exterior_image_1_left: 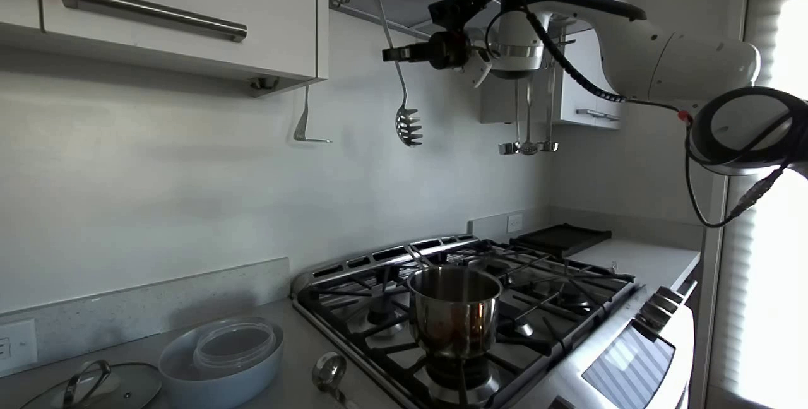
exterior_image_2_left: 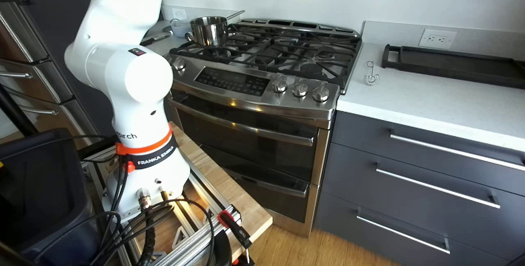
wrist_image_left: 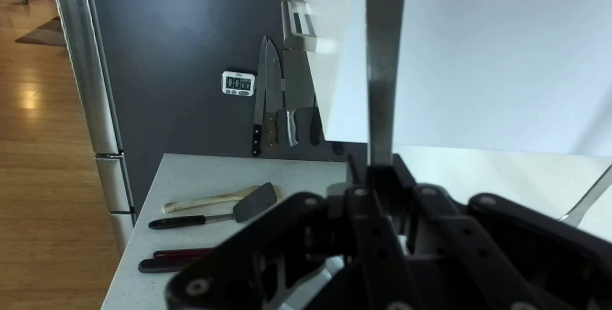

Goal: Remove the silver utensil from the pot and hang it on the hook at the top left

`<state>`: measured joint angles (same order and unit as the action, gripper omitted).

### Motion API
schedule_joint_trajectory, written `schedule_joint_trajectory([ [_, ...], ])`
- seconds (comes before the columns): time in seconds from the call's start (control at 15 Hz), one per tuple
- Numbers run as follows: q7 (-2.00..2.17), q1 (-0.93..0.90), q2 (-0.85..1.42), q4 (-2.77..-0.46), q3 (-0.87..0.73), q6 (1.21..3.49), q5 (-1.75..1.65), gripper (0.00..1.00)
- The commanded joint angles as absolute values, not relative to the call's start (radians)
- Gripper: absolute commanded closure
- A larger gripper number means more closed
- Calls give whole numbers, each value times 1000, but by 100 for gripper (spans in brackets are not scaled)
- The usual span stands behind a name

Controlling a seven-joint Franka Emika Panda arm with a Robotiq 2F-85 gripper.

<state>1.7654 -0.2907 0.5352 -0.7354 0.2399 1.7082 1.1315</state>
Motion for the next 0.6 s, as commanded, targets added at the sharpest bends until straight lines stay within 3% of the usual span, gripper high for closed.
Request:
schedule_joint_trajectory([
  [0.0, 1784, -285, 549, -692, 245, 1687, 1112, 97],
  [0.53, 1782, -277, 552, -686, 242, 1698, 1110, 97],
])
